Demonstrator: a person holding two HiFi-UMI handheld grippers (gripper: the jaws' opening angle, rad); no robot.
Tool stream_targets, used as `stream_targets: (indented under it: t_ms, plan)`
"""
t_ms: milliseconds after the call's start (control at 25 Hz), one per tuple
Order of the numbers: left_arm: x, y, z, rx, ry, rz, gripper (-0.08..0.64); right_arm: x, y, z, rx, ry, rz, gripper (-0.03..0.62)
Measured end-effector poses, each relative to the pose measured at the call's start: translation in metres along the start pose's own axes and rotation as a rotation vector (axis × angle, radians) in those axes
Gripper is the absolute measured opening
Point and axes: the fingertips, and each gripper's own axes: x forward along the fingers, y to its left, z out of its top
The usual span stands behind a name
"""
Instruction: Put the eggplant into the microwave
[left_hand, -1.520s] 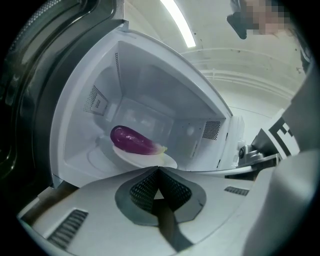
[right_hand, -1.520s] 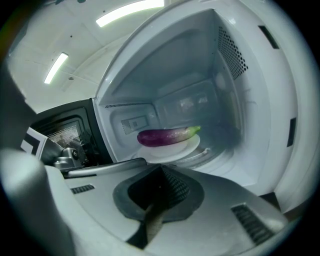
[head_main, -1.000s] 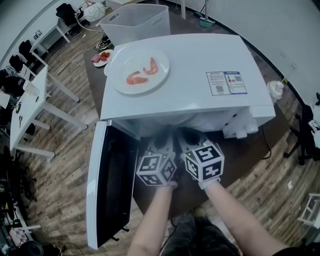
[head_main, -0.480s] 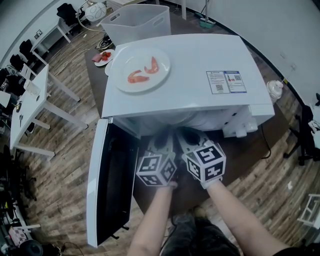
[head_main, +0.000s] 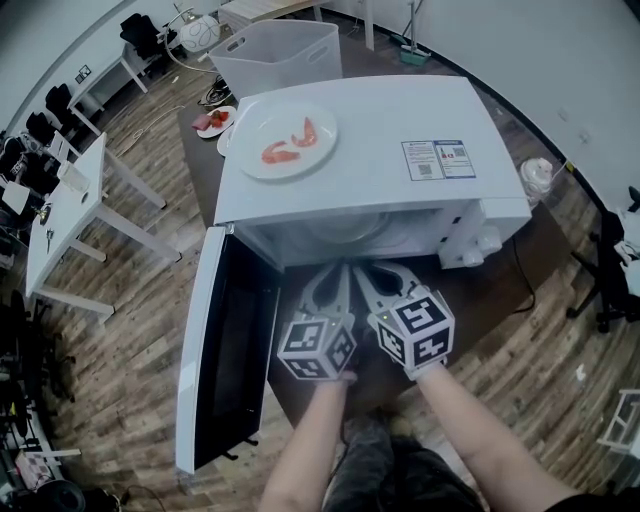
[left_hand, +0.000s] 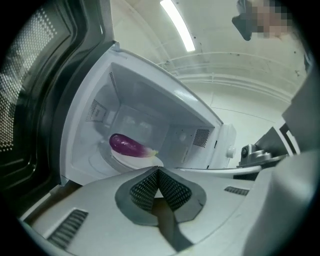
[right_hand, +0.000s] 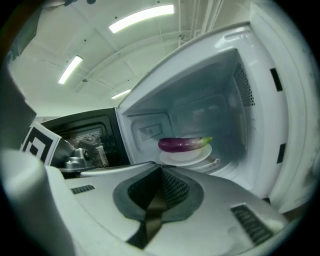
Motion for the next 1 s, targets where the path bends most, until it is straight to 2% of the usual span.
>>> stream_targets:
  t_ms: [200, 640, 1000]
  plan:
    - [-0.021, -0.02, 0.004, 0.039, -0.014, -0.011, 0.0, -0.023, 0.011, 0.007, -0.017, -0.03, 0.003, 0.002]
    - [-0.086, -0.066, 0.003, 0.102, -0.032, -0.041, 0.0, -0.089, 0.046, 0.008, -0.092, -0.028, 0.033, 0.0]
    - [-0.152, -0.091, 0.01, 0.11, -0.064, -0.045, 0.0, -0.146, 0.089, 0.012, -0.138, -0.046, 0.08, 0.0]
